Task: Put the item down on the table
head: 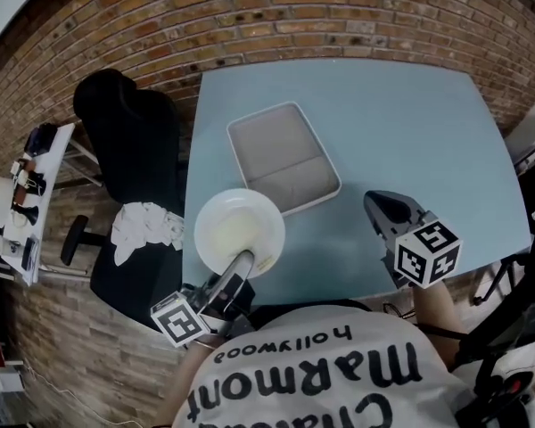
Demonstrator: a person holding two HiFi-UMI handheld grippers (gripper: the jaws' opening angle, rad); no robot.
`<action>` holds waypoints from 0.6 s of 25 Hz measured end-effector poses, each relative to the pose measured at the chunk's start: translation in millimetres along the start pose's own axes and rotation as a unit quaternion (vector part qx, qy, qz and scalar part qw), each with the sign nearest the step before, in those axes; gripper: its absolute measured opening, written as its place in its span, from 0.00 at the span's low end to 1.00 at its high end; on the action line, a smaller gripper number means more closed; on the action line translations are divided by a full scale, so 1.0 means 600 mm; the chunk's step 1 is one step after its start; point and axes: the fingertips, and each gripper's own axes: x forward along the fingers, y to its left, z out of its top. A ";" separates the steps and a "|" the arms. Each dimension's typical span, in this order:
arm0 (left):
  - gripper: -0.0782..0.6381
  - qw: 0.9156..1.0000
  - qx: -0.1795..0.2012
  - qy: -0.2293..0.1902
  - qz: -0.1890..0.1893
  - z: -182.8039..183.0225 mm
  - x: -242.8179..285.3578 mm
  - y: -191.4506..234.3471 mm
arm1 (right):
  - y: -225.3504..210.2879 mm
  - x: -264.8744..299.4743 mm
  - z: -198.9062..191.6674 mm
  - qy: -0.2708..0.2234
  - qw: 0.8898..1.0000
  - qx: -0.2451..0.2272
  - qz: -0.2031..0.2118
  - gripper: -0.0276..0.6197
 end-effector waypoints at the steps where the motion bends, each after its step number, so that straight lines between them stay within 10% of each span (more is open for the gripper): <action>1: 0.24 1.000 -0.003 0.001 0.005 -0.004 0.004 0.003 | -0.004 0.004 -0.003 0.003 1.000 0.002 0.002 0.06; 15: 0.24 0.995 -0.089 0.045 0.014 -0.028 0.055 0.073 | -0.022 0.067 -0.040 0.030 0.999 0.042 0.014 0.06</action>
